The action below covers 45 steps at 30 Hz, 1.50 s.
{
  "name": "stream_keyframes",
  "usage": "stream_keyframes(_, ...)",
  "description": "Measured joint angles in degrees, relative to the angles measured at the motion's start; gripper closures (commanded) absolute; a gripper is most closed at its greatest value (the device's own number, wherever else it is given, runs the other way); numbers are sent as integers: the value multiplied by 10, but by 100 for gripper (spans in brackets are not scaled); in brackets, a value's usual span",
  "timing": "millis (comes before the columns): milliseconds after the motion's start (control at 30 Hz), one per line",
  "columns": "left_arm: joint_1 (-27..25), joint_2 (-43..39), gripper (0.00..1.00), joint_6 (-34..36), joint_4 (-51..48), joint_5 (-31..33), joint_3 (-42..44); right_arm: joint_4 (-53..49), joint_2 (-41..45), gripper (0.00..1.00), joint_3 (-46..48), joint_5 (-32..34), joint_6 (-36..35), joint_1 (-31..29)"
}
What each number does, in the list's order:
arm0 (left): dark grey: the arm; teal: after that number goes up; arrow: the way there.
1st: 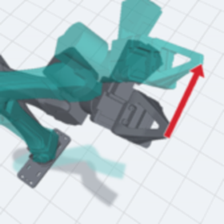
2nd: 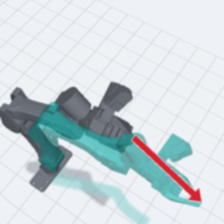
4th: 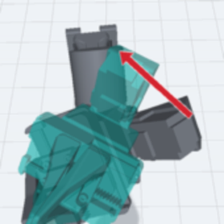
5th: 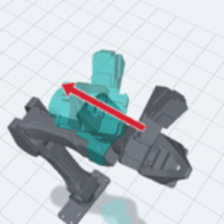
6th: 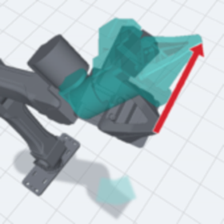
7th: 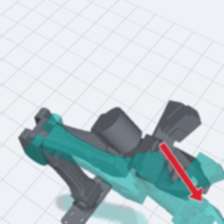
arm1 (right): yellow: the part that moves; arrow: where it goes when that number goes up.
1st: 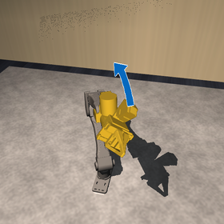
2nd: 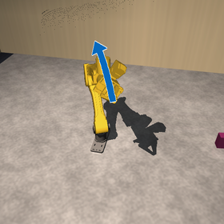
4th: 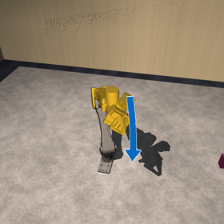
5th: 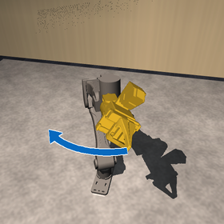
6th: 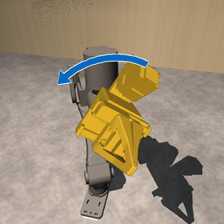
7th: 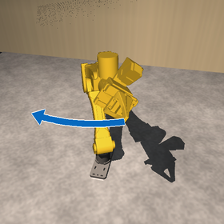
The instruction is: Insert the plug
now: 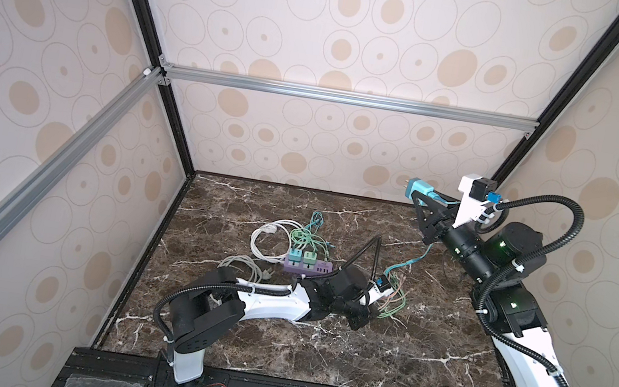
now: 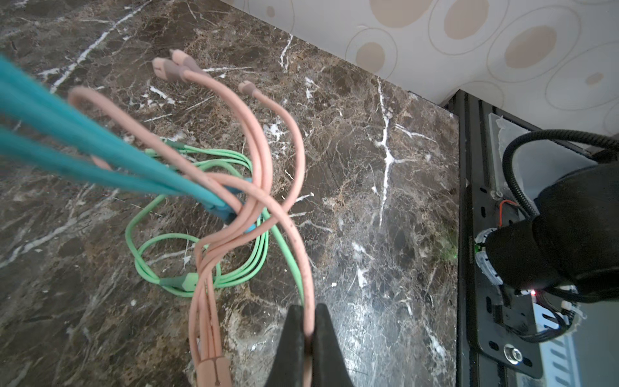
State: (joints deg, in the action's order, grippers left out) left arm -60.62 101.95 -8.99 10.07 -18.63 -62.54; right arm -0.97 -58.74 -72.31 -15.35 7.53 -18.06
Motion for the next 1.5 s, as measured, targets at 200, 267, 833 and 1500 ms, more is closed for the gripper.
stream_keyframes(200,-3,-7,100,0,7,-3,28,-3,-38,82,-50,34,-12,9)
stream_keyframes(267,-3,-7,100,0,9,-3,31,-4,-48,82,-76,42,-17,12)
stream_keyframes(833,-5,45,100,9,10,25,-33,-23,-26,81,-121,92,-74,14)
stream_keyframes(1500,-5,25,91,33,-63,11,-18,-141,148,81,114,182,-82,15)
